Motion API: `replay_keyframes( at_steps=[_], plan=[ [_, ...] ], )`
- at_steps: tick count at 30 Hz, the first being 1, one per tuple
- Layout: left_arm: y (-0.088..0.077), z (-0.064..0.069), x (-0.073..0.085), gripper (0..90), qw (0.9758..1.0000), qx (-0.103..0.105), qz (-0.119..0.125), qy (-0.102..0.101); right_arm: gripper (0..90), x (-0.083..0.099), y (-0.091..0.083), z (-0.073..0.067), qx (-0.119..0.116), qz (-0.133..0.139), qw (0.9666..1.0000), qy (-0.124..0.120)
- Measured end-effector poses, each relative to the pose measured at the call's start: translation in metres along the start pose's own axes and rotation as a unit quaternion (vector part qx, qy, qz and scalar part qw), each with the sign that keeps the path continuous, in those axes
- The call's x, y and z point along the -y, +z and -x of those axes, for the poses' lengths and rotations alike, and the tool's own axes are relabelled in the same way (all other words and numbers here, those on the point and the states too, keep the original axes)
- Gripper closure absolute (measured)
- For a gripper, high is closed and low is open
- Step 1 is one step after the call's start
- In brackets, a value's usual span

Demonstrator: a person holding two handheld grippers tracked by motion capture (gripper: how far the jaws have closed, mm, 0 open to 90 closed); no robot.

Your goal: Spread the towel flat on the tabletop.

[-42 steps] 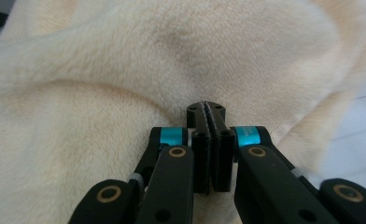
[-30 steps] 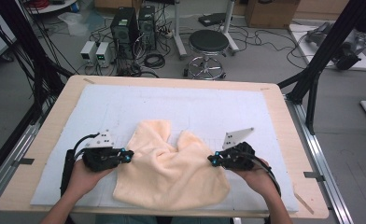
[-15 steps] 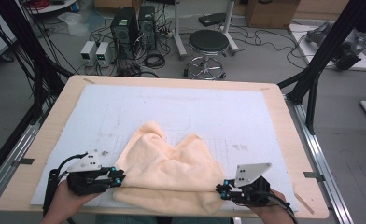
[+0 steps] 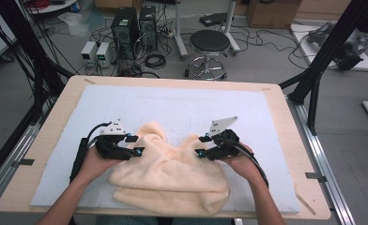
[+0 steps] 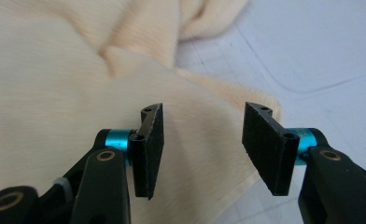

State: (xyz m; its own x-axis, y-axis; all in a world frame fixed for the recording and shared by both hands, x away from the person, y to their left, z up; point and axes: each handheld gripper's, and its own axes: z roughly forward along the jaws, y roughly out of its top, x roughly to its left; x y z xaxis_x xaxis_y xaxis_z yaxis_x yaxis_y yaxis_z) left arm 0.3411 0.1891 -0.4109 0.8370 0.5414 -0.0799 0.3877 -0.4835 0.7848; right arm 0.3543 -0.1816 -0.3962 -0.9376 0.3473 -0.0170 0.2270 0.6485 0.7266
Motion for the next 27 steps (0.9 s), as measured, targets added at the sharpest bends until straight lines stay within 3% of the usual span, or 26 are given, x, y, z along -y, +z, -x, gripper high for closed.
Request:
replay_keyframes(
  at_steps=[2,3,5,6,7,10,11,12,14,15,17,18,19,21,22,24,27],
  plan=[
    [0.012,-0.005,0.003,45.4,0.9993,0.019,-0.029,-0.013,48.4,0.004,0.016,0.01,-0.014,-0.015,0.9996,0.018],
    [0.016,-0.006,0.005,52.5,0.9987,0.028,-0.041,-0.015,50.5,0.007,0.023,0.014,-0.027,-0.025,0.999,0.027],
    [0.023,-0.003,0.006,56.8,0.9981,0.034,-0.05,-0.013,60.9,0.012,0.035,0.016,-0.05,-0.046,0.9968,0.041],
    [0.024,0.0,0.006,62.2,0.9981,0.031,-0.052,-0.008,65.8,0.015,0.037,0.015,-0.047,-0.043,0.9972,0.039],
    [0.023,0.002,0.005,67.4,0.9982,0.023,-0.055,-0.003,78.8,0.016,0.036,0.014,-0.048,-0.038,0.9971,0.045],
    [0.016,0.006,0.002,81.3,0.9986,0.001,-0.053,0.01,85.1,0.017,0.028,0.013,-0.056,-0.048,0.9956,0.057],
    [0.012,0.007,0.001,83.2,0.9988,-0.005,-0.048,0.01,85.9,0.015,0.018,0.01,-0.042,-0.044,0.9969,0.05],
    [0.008,0.008,0.0,83.2,0.9991,-0.014,-0.04,0.01,85.9,0.015,0.018,0.01,-0.042,-0.044,0.9969,0.05],
    [-0.004,0.009,-0.004,84.1,0.9995,-0.028,-0.011,0.003,86.1,0.01,0.001,0.005,-0.017,-0.025,0.9986,0.044],
    [-0.012,0.009,-0.007,84.9,0.9993,-0.037,0.006,0.001,86.2,0.004,-0.019,0.002,0.009,-0.004,0.9993,0.036],
    [-0.026,0.01,-0.015,84.8,0.9977,-0.054,0.04,-0.006,86.3,-0.005,-0.043,-0.001,0.031,0.014,0.9992,0.024],
    [-0.034,0.011,-0.019,84.8,0.9966,-0.062,0.053,-0.008,86.3,-0.005,-0.043,-0.001,0.031,0.014,0.9992,0.024],
    [-0.041,0.012,-0.023,84.7,0.9959,-0.064,0.063,-0.005,86.3,-0.013,-0.067,-0.006,0.046,0.028,0.9985,0.013],
    [-0.055,0.02,-0.029,84.6,0.9952,-0.057,0.079,0.006,86.5,-0.019,-0.088,-0.015,0.055,0.044,0.9975,0.001],
    [-0.059,0.027,-0.029,84.6,0.9948,-0.054,0.085,0.012,86.5,-0.019,-0.088,-0.015,0.055,0.044,0.9975,0.001],
    [-0.064,0.042,-0.023,84.5,0.996,-0.044,0.074,0.025,86.4,-0.019,-0.1,-0.031,0.055,0.047,0.9973,-0.01],
    [-0.064,0.064,0.002,84.1,0.9981,-0.022,0.045,0.037,86.4,-0.005,-0.098,-0.059,0.045,0.019,0.9985,-0.025]
  ],
)
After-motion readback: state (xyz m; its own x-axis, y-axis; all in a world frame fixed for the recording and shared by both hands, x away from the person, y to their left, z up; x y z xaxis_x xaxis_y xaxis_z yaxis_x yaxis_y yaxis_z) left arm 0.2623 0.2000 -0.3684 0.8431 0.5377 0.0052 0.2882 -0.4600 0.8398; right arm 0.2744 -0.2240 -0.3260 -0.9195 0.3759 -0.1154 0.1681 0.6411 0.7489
